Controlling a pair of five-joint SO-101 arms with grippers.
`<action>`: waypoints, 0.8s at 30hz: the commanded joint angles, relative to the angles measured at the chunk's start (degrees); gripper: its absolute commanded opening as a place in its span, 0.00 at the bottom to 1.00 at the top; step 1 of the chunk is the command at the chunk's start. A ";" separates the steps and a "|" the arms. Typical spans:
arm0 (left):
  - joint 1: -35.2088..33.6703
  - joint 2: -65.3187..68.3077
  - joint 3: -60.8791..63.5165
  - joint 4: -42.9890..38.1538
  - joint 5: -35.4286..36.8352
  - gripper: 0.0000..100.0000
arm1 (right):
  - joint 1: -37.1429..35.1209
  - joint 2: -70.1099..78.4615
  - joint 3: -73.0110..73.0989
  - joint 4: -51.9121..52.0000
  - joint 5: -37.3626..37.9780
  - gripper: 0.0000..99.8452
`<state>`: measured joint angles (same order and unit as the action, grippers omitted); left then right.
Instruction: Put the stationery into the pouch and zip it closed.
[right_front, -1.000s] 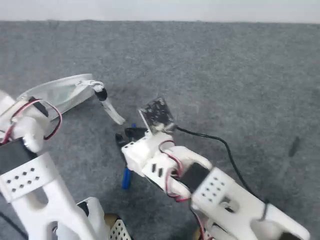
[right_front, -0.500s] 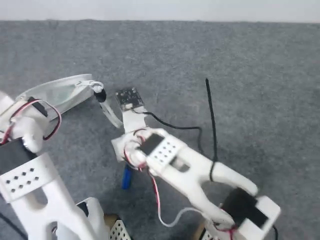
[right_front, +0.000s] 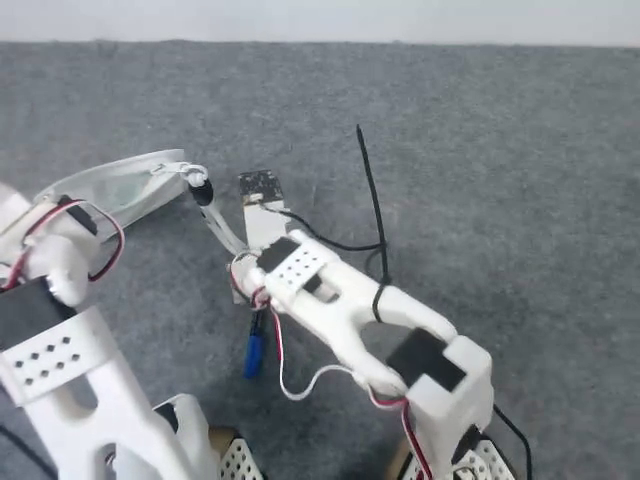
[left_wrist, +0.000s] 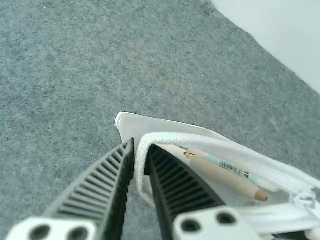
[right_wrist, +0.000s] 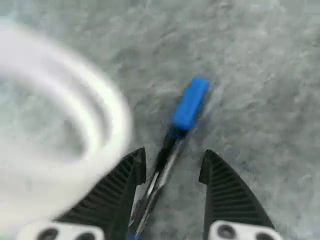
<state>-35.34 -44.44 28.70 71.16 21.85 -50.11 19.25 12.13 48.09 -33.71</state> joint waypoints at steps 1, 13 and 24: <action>-0.26 -0.26 -0.57 -2.11 0.70 0.01 | 2.95 2.24 -6.59 2.77 3.16 0.08; -0.18 -0.26 -0.40 -2.11 0.62 0.01 | 4.18 0.75 -18.64 22.37 7.03 0.01; -0.09 -0.26 -0.31 -1.93 0.62 0.01 | 7.60 -16.84 -19.96 37.58 7.03 0.01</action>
<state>-35.34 -44.44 28.70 71.16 21.85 -43.60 10.99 -4.84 81.05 -27.56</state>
